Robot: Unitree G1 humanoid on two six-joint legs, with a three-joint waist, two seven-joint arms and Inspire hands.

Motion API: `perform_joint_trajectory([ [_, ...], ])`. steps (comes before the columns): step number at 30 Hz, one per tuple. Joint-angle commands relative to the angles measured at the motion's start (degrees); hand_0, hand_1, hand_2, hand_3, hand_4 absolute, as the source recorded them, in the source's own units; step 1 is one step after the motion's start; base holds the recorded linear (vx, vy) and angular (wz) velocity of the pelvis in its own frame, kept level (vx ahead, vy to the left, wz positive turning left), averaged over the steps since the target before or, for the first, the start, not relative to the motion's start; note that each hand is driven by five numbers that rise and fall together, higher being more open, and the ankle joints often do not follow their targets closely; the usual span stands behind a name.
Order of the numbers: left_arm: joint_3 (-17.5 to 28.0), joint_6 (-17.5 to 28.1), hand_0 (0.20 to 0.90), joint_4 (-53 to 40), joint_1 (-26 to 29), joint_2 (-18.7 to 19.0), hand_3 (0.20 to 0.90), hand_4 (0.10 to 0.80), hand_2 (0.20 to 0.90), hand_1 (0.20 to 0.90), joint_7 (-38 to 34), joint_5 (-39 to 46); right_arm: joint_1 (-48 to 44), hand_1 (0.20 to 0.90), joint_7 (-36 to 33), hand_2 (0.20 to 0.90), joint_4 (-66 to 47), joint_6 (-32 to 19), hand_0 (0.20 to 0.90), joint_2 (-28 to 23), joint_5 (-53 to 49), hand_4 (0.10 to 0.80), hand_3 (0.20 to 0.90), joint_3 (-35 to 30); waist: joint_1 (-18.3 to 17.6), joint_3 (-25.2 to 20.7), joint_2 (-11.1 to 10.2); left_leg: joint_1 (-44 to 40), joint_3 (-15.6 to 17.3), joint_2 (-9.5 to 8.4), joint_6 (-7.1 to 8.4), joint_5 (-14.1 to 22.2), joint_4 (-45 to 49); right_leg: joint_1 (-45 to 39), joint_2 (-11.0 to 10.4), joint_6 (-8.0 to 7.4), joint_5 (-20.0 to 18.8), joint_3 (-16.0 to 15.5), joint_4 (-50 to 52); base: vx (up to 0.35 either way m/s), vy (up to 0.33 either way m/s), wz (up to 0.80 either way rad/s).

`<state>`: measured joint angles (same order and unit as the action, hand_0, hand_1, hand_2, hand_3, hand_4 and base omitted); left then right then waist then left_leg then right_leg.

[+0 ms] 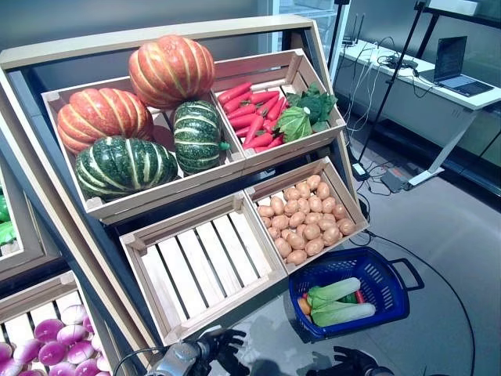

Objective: Put vegetables into the basket

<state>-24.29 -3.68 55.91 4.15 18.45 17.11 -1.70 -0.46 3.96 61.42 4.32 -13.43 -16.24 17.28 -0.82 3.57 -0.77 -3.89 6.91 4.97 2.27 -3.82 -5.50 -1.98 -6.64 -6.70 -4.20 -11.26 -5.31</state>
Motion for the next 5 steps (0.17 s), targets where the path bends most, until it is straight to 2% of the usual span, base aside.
perform_joint_trajectory([
  [1, 2.8, 0.4, 0.9, 2.7, 5.7, -1.0, 0.9, 0.8, 0.9, 0.9, -2.7, 0.3, -5.3, 0.9, 2.0, 0.9, -1.2, -1.2, 0.9, 0.0, -0.8, 0.8, 0.9, 1.2, 0.5, 2.0, -0.3, -1.1, -0.1, 0.15, 1.24, 2.7, 0.5, -3.5, -0.6, -0.94, 0.7, -1.3, 0.3, 0.0, 0.0, 0.0],
  [5, 3.3, 0.1, 0.9, 4.0, 5.6, -1.3, 0.9, 0.8, 0.9, 0.9, -4.1, 0.8, -5.6, 0.9, 2.1, 0.9, -0.3, -1.1, 0.9, 0.0, 0.1, 0.8, 0.9, 1.4, 0.6, 2.0, -0.1, -1.0, -0.2, 0.27, 1.4, 2.5, 0.5, -3.4, -0.7, -0.81, 0.8, -1.3, 0.4, 0.0, 0.0, 0.0],
])
